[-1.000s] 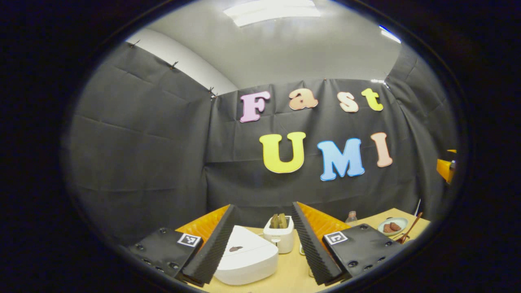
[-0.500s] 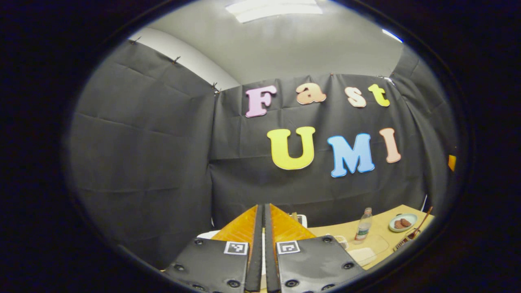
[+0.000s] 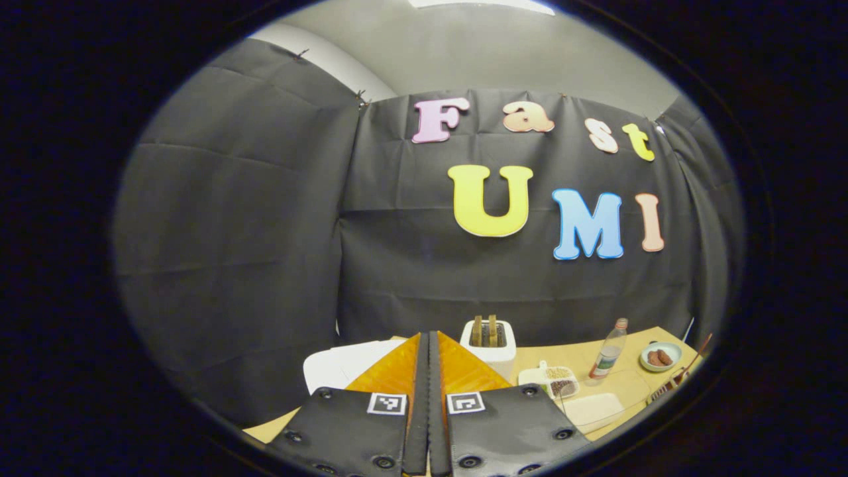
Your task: Close the left gripper, press the button to open the rice cooker; take a wooden spoon from the chopstick holder with the right hand, scoop a spoonful of rice and pour it into the rice cooker, then put the wooden spoon back into the chopstick holder.
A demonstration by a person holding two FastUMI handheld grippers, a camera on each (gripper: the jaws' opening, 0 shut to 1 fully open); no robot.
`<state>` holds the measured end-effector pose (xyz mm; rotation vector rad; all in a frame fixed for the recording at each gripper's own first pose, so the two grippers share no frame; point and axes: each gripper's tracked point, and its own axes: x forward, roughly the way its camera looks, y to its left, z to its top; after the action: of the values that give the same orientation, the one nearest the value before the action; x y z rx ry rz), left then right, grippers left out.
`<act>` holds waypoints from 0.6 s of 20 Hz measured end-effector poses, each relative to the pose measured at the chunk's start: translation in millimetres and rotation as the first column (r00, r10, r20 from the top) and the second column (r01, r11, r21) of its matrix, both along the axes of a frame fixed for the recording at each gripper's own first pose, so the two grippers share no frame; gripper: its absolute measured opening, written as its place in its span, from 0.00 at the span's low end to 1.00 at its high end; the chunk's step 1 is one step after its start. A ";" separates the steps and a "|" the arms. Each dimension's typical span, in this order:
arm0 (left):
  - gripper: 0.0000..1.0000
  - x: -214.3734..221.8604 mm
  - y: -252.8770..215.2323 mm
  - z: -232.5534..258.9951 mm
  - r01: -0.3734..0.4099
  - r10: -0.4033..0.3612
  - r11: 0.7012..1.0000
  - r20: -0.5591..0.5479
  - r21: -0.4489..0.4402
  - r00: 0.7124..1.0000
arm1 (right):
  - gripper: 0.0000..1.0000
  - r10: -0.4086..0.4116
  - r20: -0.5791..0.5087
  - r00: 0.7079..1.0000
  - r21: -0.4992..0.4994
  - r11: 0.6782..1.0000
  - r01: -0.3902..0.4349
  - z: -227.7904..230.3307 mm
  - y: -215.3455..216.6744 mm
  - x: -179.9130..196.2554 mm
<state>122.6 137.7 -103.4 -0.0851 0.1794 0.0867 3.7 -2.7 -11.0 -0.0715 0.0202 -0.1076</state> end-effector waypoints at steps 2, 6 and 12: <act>0.08 10.6 3.5 -27.6 -0.003 0.002 1.000 -0.048 -0.013 0.999 | 0.97 -0.013 -0.005 1.000 -0.016 1.000 0.013 -0.1 -1.6 -1.1; 0.08 19.4 12.3 -69.7 -0.010 0.006 1.000 -0.126 -0.026 0.992 | 0.97 -0.039 -0.012 0.999 -0.034 0.999 0.039 0.1 -3.2 -4.5; 0.08 18.0 12.7 -114.5 -0.004 -0.004 0.999 -0.216 -0.034 0.976 | 0.97 -0.057 -0.020 0.998 -0.045 0.997 0.056 -2.4 -1.0 -7.1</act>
<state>140.5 150.3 -217.9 -0.1104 0.3985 0.0931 -3.5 -3.7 -13.4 -0.1168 0.0413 -0.1637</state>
